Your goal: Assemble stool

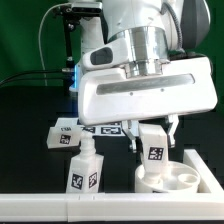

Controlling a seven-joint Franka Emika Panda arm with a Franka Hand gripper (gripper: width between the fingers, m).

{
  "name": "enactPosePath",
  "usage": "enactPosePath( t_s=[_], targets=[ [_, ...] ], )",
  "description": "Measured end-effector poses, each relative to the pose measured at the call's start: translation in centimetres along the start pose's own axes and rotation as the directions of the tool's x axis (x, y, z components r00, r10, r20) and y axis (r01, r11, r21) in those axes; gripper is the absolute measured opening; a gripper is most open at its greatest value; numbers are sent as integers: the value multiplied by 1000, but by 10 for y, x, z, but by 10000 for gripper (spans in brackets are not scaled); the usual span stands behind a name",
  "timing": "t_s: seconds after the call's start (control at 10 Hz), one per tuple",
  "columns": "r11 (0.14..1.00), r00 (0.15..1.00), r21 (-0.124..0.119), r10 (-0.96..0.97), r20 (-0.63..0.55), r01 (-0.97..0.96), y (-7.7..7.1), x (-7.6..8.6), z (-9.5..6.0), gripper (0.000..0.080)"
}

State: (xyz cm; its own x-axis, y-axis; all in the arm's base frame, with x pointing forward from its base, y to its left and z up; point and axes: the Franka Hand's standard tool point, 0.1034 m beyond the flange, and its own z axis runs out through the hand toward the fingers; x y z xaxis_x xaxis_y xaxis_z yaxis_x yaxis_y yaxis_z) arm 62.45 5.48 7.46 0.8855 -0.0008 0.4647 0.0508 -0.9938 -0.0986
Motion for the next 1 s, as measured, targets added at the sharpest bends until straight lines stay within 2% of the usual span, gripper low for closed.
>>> enactPosePath(
  t_s=[0.3,0.6,0.7,0.8,0.9,1.0],
  targets=[
    [1000,999,-12,3,-48,-4,3,2,5,318],
    [1000,998,-14,4,-56,-5,4,2,5,318],
    [1000,998,-14,4,-55,-5,4,2,5,395],
    [1000,998,-14,4,-55,-5,4,2,5,395],
    [1000,998,-14,4,-55,-5,4,2,5,572],
    [1000,999,-14,4,-55,-5,4,2,5,625]
  ],
)
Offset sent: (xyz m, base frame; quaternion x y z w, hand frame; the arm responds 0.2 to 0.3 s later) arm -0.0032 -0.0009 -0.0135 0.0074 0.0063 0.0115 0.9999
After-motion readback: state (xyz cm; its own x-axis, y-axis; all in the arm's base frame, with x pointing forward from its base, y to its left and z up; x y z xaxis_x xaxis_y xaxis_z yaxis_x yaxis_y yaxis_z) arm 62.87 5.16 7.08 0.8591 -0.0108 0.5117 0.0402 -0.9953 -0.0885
